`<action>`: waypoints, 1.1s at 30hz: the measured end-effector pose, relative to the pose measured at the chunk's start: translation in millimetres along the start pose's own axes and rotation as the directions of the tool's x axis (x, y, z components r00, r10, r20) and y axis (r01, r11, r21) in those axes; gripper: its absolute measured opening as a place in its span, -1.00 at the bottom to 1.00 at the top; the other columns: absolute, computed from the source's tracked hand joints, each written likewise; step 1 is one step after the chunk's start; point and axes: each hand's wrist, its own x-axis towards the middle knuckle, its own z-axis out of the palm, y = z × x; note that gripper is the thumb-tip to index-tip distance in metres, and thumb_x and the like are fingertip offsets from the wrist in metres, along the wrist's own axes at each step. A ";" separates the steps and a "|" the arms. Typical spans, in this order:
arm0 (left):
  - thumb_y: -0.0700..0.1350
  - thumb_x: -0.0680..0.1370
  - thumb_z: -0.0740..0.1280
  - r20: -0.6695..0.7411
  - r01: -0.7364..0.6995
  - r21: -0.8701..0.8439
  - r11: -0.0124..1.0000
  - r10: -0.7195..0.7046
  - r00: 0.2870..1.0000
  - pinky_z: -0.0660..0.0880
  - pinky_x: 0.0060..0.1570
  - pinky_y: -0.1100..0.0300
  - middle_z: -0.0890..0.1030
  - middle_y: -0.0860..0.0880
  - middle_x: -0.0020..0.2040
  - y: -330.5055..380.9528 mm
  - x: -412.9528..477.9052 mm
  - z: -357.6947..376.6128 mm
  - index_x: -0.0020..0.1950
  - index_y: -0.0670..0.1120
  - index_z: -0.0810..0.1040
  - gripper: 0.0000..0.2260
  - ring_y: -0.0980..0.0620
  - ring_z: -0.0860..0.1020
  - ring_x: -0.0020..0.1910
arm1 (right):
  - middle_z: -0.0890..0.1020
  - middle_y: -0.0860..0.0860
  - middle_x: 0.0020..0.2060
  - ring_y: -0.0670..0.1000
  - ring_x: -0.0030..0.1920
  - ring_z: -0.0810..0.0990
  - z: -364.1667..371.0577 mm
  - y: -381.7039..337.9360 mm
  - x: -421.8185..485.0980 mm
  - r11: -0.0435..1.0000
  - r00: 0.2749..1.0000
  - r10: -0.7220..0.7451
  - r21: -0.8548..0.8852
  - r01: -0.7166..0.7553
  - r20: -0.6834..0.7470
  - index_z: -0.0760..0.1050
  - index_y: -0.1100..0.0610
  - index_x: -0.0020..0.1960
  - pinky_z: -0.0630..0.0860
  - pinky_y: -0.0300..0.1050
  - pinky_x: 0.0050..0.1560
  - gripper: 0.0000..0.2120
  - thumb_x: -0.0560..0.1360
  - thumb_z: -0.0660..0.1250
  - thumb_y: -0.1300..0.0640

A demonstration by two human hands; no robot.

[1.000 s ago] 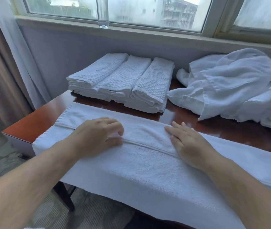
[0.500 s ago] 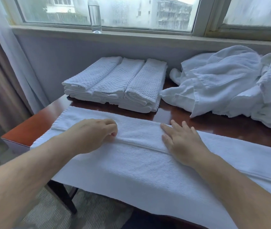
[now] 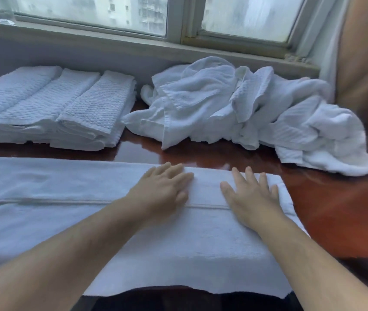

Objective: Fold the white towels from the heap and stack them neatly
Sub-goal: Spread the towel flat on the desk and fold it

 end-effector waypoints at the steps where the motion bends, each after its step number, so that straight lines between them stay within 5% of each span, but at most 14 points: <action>1: 0.21 0.66 -0.02 0.051 0.012 0.042 0.999 -0.014 0.999 -0.12 0.55 0.04 -0.02 0.10 0.64 1.6 3.7 5.1 0.61 0.23 0.02 -0.50 0.02 -0.07 0.61 | -0.12 -0.02 0.64 0.18 0.61 -0.20 0.0 11.7 1.1 1.000 1.000 0.014 0.003 -0.014 0.002 -0.12 -0.14 0.64 -0.19 0.24 0.54 -0.33 0.58 -0.16 -0.34; 4: 0.33 0.59 -0.16 0.081 0.015 0.088 0.996 -0.023 0.996 -0.18 0.56 0.00 -0.16 0.12 0.64 -2.2 8.2 8.6 0.61 0.26 -0.13 -0.42 0.06 -0.18 0.61 | -0.14 -0.03 0.64 0.17 0.61 -0.24 2.6 26.2 9.5 1.000 1.000 -0.019 -0.009 0.019 -0.009 -0.14 -0.13 0.64 -0.22 0.22 0.55 -0.33 0.59 -0.19 -0.32; 12: 0.40 0.48 -0.28 0.050 0.031 0.069 0.997 -0.035 0.998 -0.16 0.55 0.01 -0.14 0.14 0.64 -10.3 36.1 7.7 0.59 0.29 -0.13 -0.33 0.09 -0.17 0.61 | -0.11 0.01 0.64 0.21 0.61 -0.19 -1.7 32.0 47.6 0.996 0.996 -0.083 -0.032 0.082 -0.023 -0.13 -0.09 0.64 -0.17 0.23 0.55 -0.36 0.61 -0.19 -0.27; 22: 0.26 0.65 -0.09 0.017 0.045 0.068 0.997 -0.047 0.999 -0.08 0.56 0.00 0.03 0.07 0.64 1.1 30.1 0.9 0.61 0.18 0.06 -0.47 0.03 -0.05 0.61 | -0.03 0.03 0.64 0.17 0.61 -0.18 -12.7 42.2 30.9 0.993 0.993 -0.109 0.033 0.110 -0.046 0.02 -0.05 0.64 -0.14 0.21 0.57 -0.39 0.63 -0.09 -0.21; 28: 0.38 0.54 -0.21 0.060 -0.104 0.003 0.995 0.104 0.993 -0.19 0.52 0.08 -0.05 0.14 0.64 41.3 -44.6 13.8 0.61 0.22 0.02 -0.35 0.09 -0.13 0.59 | -0.04 -0.04 0.64 0.09 0.62 -0.14 2.5 87.8 -57.6 0.989 0.994 -0.083 0.117 0.091 -0.069 0.04 -0.12 0.62 -0.11 0.10 0.57 -0.42 0.63 -0.11 -0.23; 33: 0.38 0.57 -0.22 0.040 -0.249 0.081 0.965 0.246 0.968 -0.20 0.54 0.04 -0.10 0.12 0.64 82.5 -70.6 26.2 0.61 0.21 -0.10 -0.38 0.07 -0.13 0.60 | 0.15 -0.03 0.61 0.02 0.61 0.00 21.9 104.0 -112.9 0.965 0.962 -0.077 0.224 0.138 -0.263 0.27 -0.04 0.57 -0.06 -0.01 0.57 -0.50 0.66 0.03 -0.11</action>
